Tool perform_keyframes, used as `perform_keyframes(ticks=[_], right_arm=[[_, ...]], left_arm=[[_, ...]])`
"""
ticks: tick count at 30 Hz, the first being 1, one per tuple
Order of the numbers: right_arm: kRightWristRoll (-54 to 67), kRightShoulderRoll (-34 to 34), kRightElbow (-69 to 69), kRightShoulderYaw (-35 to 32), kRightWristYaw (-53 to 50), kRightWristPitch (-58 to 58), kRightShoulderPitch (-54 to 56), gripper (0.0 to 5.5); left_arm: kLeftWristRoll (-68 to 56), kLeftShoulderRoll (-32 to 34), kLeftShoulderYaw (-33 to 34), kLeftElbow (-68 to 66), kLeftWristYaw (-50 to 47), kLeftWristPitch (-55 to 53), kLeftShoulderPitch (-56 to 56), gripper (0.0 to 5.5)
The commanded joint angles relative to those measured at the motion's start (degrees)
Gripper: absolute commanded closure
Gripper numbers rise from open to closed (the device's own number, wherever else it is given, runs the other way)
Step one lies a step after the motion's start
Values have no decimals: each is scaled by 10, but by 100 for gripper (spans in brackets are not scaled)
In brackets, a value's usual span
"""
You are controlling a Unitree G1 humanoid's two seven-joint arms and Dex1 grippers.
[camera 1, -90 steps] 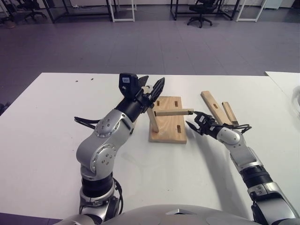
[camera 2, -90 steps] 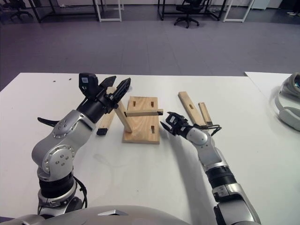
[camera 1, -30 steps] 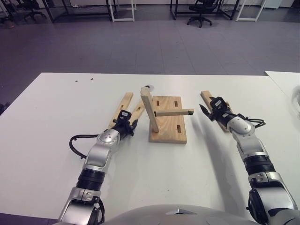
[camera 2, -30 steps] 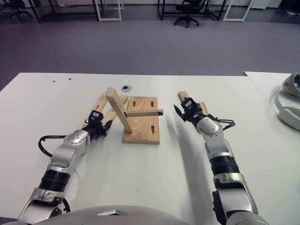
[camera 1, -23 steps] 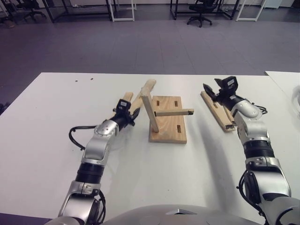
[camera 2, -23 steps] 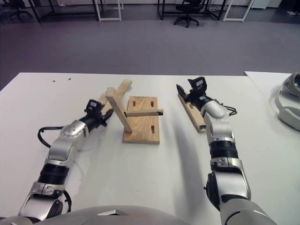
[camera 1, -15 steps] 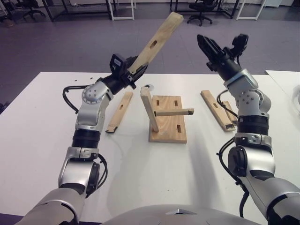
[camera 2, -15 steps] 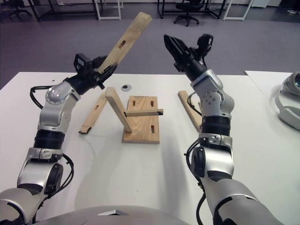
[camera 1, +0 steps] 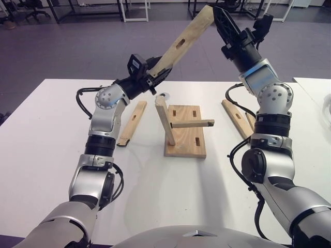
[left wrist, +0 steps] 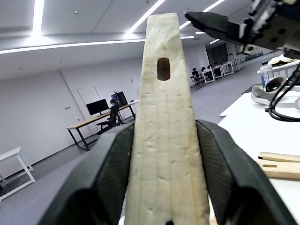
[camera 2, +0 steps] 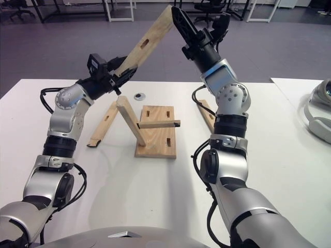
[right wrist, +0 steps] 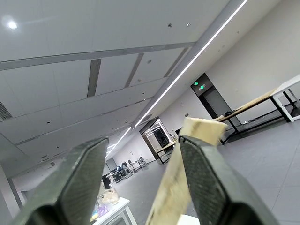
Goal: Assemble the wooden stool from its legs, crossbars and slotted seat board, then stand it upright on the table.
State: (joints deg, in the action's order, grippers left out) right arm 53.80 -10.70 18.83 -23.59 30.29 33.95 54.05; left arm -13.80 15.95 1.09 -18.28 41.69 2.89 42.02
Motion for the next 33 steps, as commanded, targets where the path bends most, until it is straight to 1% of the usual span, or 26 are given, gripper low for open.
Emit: perform_keyframes(ticks=[1, 7, 14, 23, 25, 26, 29, 30, 33], right_arm=[[3, -3, -7, -10, -12, 1, -14, 270], [15, 10, 5, -12, -19, 13, 3, 270], [36, 6, 7, -16, -27, 45, 6, 270], [42, 0, -8, -23, -63, 66, -12, 442], [39, 0, -7, -28, -72, 57, -16, 446], [39, -2, -10, -36, -81, 51, -23, 447], [40, -11, -42, -67, -109, 32, -74, 450], [41, -13, -68, -80, -126, 29, -106, 450], [69, -7, -174, -113, -192, 49, -214, 450]], left_arm=[[-13, -4, 6, 1, 5, 8, 14, 343], [-21, -4, -13, 26, 47, 23, 2, 343], [1, 7, -34, 13, 72, 64, -1, 343], [46, 28, -57, -28, 83, 131, 9, 343], [59, 29, -61, -35, 72, 139, 10, 343], [65, 30, -61, -40, 63, 137, 12, 303], [90, 33, -56, -60, 25, 131, 13, 251], [93, 33, -48, -61, 7, 120, 10, 241], [84, 33, -20, -16, -51, 76, -32, 177]])
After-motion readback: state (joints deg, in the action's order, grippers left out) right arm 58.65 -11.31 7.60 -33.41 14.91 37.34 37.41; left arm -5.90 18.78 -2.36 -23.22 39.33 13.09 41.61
